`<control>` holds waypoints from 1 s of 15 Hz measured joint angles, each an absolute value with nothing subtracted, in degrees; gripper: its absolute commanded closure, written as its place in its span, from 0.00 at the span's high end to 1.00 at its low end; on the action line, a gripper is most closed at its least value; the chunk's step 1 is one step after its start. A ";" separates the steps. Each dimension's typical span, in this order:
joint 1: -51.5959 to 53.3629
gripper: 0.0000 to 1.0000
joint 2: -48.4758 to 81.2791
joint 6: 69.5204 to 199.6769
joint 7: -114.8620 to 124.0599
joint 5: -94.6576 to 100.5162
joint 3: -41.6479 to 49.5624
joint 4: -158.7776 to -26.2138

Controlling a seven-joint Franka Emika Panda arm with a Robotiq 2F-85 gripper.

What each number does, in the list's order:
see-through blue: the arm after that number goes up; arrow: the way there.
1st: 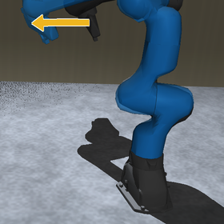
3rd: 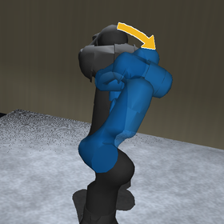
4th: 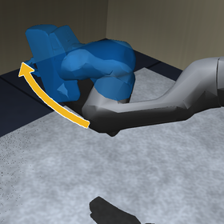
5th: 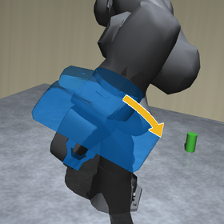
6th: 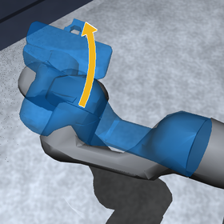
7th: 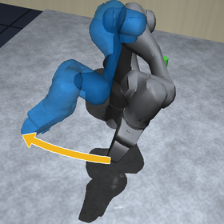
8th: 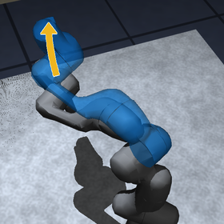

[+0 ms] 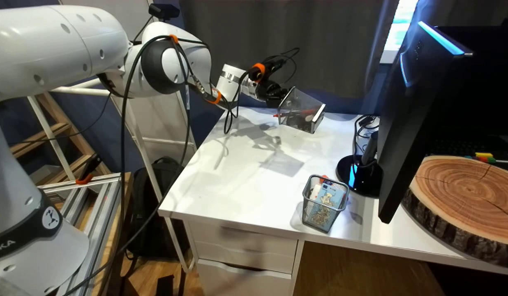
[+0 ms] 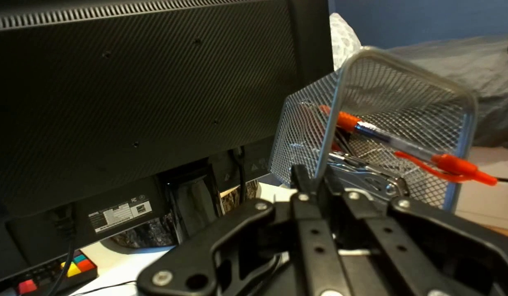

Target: Pour the content of the bin onto the table

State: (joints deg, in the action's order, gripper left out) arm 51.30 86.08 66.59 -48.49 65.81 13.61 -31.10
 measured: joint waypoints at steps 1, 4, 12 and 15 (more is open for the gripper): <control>51.12 0.02 86.07 66.00 -45.05 65.38 12.78 -31.05; 50.34 0.02 86.06 64.58 -35.55 62.90 10.28 -30.47; 49.81 0.02 85.82 64.80 -19.66 63.89 12.47 -27.33; 51.55 0.02 85.90 64.72 -21.17 67.59 14.54 -28.75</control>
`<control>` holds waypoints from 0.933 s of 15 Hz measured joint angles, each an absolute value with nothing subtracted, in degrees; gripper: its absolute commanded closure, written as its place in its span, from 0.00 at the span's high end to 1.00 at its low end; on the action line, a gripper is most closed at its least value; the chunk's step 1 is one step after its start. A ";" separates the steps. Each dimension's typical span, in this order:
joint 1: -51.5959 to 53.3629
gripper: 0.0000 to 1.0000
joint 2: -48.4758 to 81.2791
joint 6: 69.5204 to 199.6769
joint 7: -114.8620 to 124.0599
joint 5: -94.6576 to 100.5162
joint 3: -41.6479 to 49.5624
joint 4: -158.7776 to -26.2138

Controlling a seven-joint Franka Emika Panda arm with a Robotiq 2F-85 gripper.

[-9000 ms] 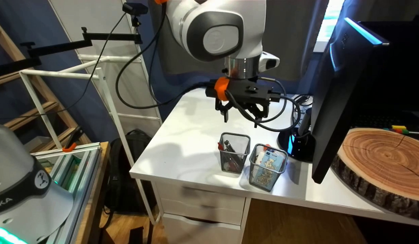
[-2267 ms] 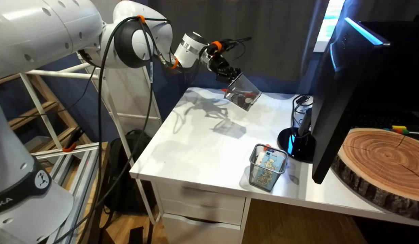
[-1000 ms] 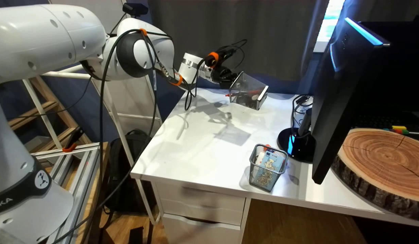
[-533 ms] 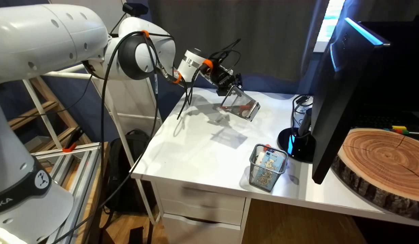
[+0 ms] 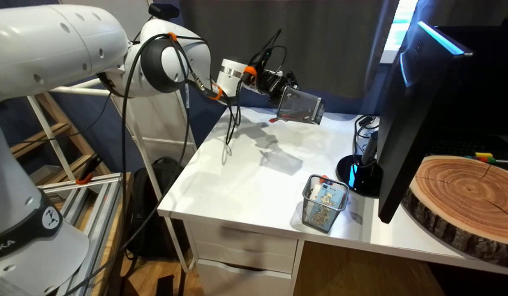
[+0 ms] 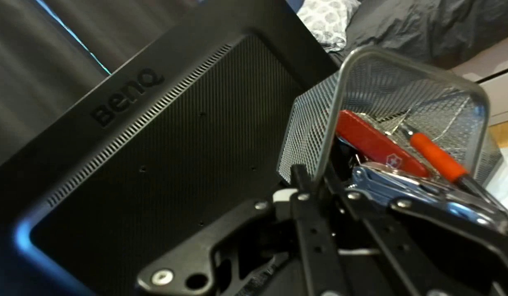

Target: Pour the content of the bin onto the table

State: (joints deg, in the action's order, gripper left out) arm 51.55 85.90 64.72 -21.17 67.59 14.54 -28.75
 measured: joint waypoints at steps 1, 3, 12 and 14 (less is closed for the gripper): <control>52.08 0.02 86.00 64.72 -21.55 68.96 14.96 -29.43; 52.87 0.02 86.13 64.57 -22.72 71.77 15.54 -31.24; 52.83 0.02 86.26 55.08 -31.82 78.64 15.66 -38.12; 52.33 0.02 85.93 54.30 -33.70 77.16 15.10 -35.84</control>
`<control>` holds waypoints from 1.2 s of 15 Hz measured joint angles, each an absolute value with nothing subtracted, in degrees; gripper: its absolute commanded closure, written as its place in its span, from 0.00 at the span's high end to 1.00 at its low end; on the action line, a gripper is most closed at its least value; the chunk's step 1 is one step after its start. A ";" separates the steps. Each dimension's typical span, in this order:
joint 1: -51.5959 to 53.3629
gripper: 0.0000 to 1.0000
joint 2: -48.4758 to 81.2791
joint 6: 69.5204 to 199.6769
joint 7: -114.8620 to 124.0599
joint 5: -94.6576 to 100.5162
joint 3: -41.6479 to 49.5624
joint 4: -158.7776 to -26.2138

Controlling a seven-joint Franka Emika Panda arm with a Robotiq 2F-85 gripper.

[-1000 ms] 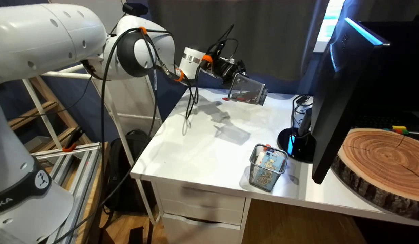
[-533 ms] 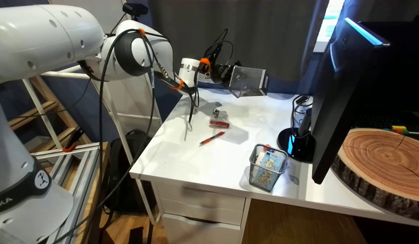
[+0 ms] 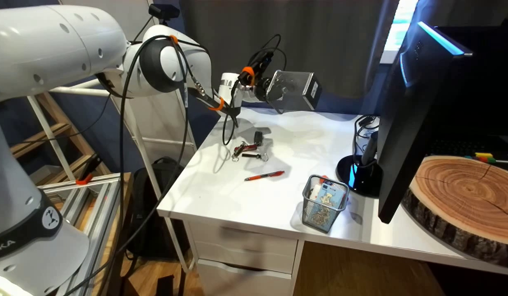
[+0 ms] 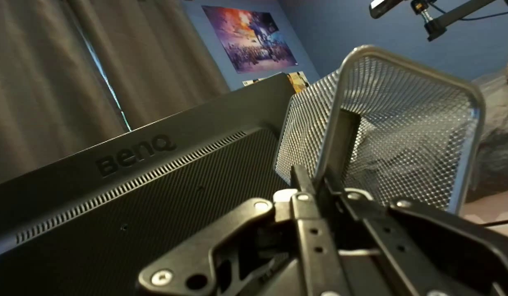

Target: Pour the content of the bin onto the table

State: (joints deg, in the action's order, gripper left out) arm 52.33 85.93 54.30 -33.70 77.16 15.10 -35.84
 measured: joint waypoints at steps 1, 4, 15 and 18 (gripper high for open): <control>51.92 0.02 85.51 54.30 -33.67 76.05 14.44 -34.54; 50.48 0.02 83.57 55.55 -30.09 74.70 10.84 -31.86; 48.31 0.02 80.65 71.19 -14.77 61.60 4.51 -25.82; 47.94 0.02 79.21 75.94 -9.78 57.92 4.42 -25.81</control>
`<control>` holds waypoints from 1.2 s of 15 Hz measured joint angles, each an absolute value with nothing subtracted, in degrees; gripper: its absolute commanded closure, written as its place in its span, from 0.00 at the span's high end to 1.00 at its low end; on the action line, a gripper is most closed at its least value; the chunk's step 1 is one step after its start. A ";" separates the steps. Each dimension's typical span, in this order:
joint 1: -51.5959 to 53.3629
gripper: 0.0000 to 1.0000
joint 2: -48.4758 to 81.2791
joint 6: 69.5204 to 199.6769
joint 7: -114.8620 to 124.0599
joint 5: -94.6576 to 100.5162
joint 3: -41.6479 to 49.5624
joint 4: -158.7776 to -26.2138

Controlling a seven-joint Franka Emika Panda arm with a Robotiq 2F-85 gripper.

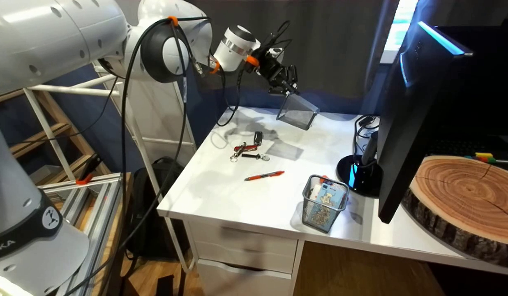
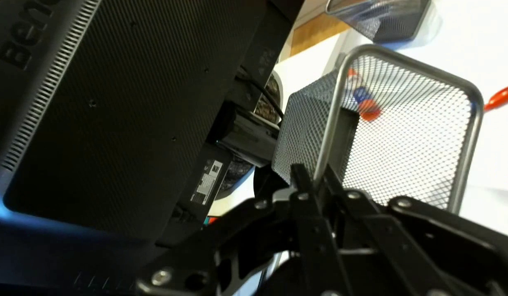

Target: Pour the content of the bin onto the table

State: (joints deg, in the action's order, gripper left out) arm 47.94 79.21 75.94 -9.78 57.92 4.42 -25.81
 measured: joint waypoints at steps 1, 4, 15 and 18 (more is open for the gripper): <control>47.94 0.02 78.71 76.79 -8.39 56.97 4.44 -25.81; 48.05 0.09 77.50 77.47 -5.99 54.99 4.69 -25.96; 41.09 0.02 76.54 85.40 0.17 42.40 4.82 -25.74; 37.38 0.02 75.83 85.37 0.15 35.12 4.62 -25.74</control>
State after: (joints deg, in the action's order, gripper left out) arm 37.38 75.83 85.37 0.15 35.12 4.62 -25.74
